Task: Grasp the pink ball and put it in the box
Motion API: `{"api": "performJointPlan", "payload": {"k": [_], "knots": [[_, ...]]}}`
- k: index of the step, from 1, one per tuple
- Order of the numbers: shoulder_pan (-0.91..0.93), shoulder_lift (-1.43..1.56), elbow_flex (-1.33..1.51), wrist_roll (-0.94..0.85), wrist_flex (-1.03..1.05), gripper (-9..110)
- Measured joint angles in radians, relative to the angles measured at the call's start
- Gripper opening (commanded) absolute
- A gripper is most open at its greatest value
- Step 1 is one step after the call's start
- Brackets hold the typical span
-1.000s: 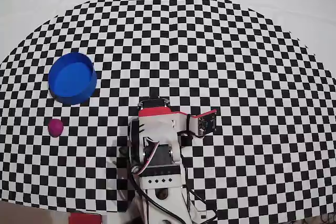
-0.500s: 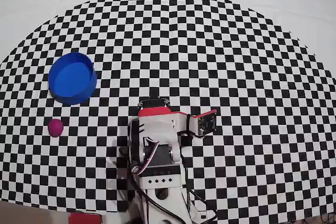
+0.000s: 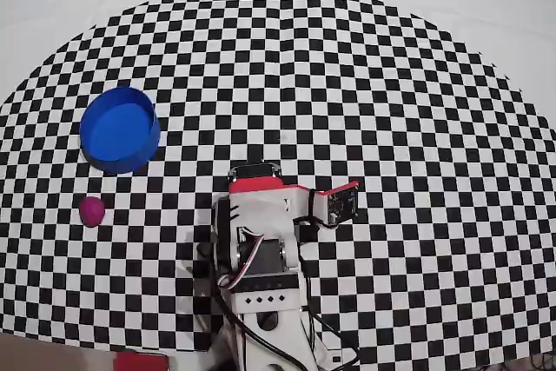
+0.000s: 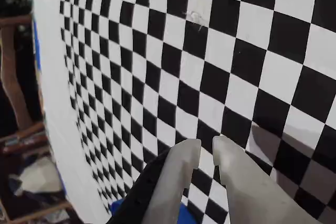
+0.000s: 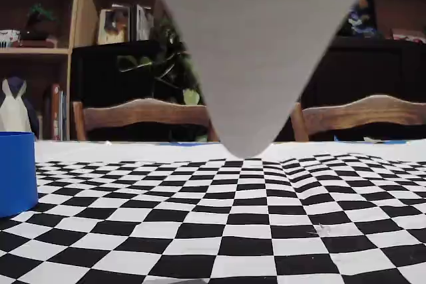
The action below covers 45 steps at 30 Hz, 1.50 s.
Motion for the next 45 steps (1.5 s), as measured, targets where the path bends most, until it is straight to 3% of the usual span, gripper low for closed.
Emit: {"api": "performJointPlan", "payload": {"k": [38, 45], "knots": [[-0.008, 0.0, 0.0, 0.0, 0.0, 0], [0.006, 0.0, 0.0, 0.002, -0.089, 0]]}}
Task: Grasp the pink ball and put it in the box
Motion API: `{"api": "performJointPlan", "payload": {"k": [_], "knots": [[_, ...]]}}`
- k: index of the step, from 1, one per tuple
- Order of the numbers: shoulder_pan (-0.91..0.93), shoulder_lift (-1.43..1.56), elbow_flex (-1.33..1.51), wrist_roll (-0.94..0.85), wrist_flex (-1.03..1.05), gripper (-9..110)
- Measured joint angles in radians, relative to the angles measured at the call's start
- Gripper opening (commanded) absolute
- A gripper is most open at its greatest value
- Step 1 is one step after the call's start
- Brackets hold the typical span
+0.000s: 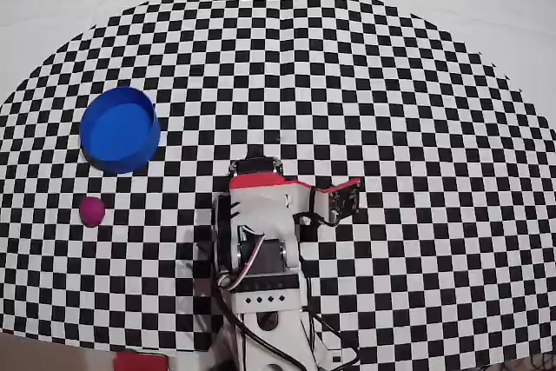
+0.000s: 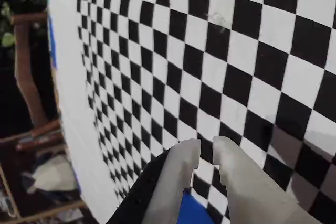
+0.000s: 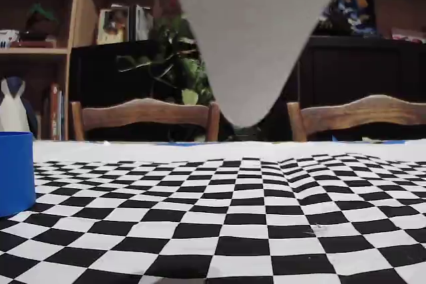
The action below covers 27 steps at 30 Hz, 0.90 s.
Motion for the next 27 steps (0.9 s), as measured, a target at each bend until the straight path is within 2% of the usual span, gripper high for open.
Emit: {"api": "performJointPlan", "payload": {"k": [17, 27], "knots": [[-0.008, 0.0, 0.0, -0.005, -0.474, 0], [0.017, 0.0, 0.0, -0.049, -0.537, 0]]}}
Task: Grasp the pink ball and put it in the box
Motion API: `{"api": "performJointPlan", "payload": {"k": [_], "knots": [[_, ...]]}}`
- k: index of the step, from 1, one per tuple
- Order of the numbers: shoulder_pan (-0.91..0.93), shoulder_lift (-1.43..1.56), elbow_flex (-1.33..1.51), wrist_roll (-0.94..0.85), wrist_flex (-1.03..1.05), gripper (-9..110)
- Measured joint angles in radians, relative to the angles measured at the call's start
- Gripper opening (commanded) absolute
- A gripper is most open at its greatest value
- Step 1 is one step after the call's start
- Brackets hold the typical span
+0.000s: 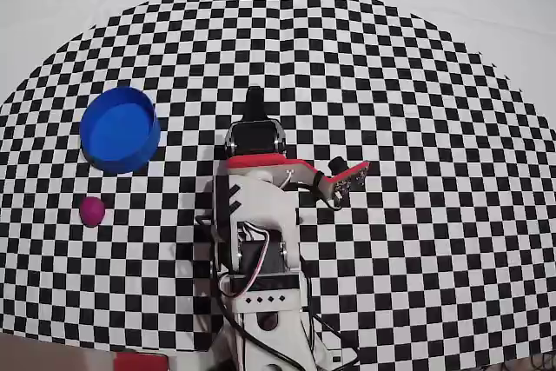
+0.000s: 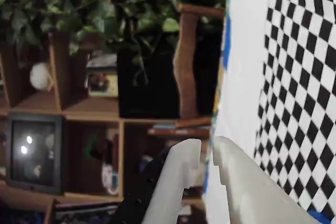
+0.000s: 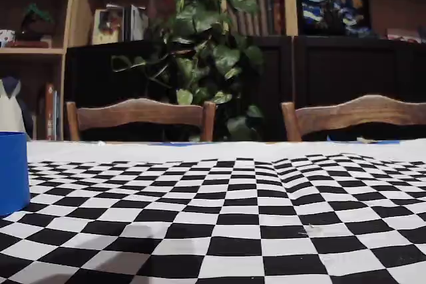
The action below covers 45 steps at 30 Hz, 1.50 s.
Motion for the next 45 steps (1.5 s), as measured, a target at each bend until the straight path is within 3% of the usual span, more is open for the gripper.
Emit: {"api": "performJointPlan", "payload": {"k": [8, 18, 22, 28, 33, 35, 38, 45], "knots": [[-0.006, 0.0, 0.0, -0.387, 0.006, 0], [0.006, 0.0, 0.0, -1.12, 0.029, 0], [0.0, 0.0, 0.0, -1.336, 0.029, 0], [0.003, 0.0, 0.0, -1.405, 0.029, 1], [0.003, -0.002, 0.0, -1.405, 0.021, 21], [0.003, -0.002, 0.0, -1.405, 0.015, 21], [0.003, -0.002, 0.0, -1.405, 0.006, 33], [0.003, -0.014, 0.0, -1.411, -0.021, 33]]}}
